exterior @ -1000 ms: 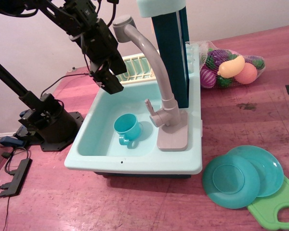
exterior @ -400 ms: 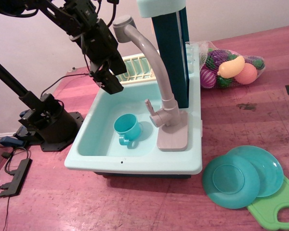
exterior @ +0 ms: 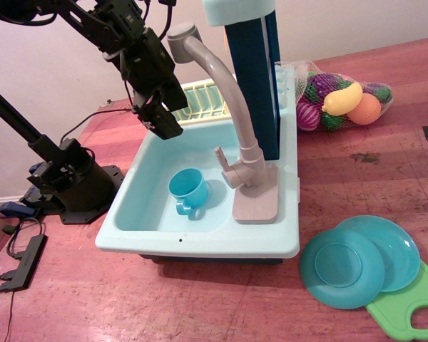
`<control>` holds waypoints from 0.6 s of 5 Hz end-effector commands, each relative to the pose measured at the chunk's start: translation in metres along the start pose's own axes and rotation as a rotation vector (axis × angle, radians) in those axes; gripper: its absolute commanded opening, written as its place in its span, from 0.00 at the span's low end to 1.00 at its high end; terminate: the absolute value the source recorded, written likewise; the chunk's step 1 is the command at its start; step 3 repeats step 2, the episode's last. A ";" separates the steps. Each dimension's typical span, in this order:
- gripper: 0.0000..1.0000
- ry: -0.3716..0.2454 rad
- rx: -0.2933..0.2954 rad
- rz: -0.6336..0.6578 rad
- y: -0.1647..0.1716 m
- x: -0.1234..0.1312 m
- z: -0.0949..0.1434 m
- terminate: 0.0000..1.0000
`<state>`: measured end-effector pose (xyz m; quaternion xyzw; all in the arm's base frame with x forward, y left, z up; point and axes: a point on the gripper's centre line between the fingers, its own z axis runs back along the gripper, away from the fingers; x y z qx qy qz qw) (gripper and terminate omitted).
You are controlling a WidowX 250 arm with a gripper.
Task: Flip cup upright
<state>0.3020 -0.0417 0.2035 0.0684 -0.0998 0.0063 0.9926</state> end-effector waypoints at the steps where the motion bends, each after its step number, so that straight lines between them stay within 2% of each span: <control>1: 1.00 -0.063 -0.013 0.016 0.000 0.003 0.020 0.00; 2: 1.00 -0.063 -0.013 0.016 0.000 0.003 0.020 1.00; 3: 1.00 -0.063 -0.013 0.016 0.000 0.003 0.020 1.00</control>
